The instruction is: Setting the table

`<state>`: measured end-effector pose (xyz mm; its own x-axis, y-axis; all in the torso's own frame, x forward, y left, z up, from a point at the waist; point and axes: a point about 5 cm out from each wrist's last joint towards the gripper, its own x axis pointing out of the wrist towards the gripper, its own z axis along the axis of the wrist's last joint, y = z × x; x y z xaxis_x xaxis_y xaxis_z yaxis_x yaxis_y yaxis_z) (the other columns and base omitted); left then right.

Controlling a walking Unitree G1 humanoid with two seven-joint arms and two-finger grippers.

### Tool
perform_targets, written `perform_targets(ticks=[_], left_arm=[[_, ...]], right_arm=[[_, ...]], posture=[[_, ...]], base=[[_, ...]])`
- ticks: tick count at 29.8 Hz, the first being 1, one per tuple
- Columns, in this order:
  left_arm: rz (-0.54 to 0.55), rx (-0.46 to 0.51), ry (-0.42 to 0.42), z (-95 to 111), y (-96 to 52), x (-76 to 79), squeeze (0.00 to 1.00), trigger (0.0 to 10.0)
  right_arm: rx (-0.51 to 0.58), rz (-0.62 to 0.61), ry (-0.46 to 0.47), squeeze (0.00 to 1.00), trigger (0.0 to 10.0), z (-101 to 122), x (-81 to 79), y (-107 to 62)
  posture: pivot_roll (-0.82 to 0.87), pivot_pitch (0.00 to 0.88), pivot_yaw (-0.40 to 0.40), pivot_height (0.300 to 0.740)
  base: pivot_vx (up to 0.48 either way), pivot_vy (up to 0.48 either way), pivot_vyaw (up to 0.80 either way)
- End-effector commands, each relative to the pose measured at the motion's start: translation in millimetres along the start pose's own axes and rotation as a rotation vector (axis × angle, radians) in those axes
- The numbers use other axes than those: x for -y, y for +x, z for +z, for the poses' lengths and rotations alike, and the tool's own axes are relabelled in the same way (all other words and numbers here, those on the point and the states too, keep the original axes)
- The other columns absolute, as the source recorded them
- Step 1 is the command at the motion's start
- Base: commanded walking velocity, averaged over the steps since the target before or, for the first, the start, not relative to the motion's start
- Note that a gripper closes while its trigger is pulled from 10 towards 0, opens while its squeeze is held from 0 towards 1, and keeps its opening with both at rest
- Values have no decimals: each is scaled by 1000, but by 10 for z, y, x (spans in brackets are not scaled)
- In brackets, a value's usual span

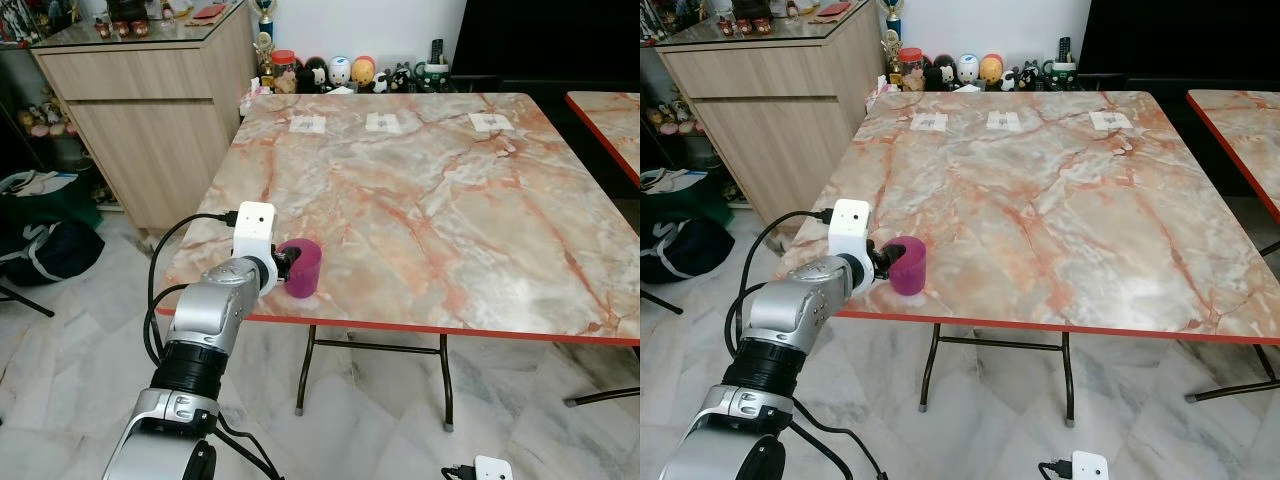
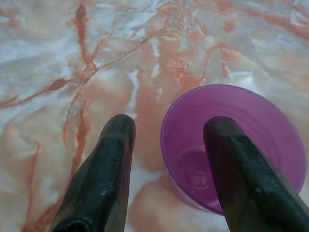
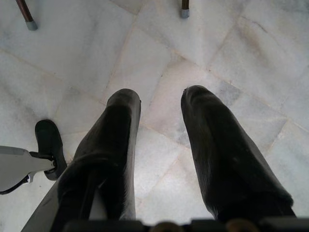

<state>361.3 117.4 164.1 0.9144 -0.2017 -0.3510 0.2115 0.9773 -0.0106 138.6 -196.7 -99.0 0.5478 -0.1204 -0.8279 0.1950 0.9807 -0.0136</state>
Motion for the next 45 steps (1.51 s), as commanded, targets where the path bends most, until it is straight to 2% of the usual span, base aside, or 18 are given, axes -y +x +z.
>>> perform_targets(ticks=[1, 3, 4, 6, 8, 27, 45], left_arm=[[15, -25, 13, -40, 5, -49, 0, 1882], [15, -27, 13, -45, 5, -51, 0, 1882], [14, -28, 13, -49, 5, -51, 0, 353], [12, -31, 14, -52, 4, -51, 0, 510], [12, -35, 17, -58, 4, -53, 0, 0], [-21, -73, 56, -115, 1, -22, 0, 0], [-42, -13, 45, -71, -30, 10, 0, 0]], right_arm=[[-8, 1, -6, 0, 10000, -9, -1, 0], [-9, 1, -6, 0, 10000, -9, -2, 0], [-9, 2, -7, 0, 10000, -9, -3, 0], [-9, 2, -7, 0, 10000, -9, -3, 0], [-9, 3, -8, 0, 10000, -9, -3, 0], [-13, 6, -11, 0, 10000, -12, -1, 0], [-12, 6, -12, 0, 10000, -9, 3, 0]], posture=[[60, 0, -5, 740], [60, 0, -5, 740], [60, 0, -5, 740], [60, 0, -5, 740], [60, 0, -5, 740], [61, 0, -7, 740], [65, 0, -9, 740]], base=[[0, 0, 0], [0, 0, 0], [0, 0, 0], [0, 0, 0], [0, 0, 0], [0, 0, 0], [0, 0, 0]])
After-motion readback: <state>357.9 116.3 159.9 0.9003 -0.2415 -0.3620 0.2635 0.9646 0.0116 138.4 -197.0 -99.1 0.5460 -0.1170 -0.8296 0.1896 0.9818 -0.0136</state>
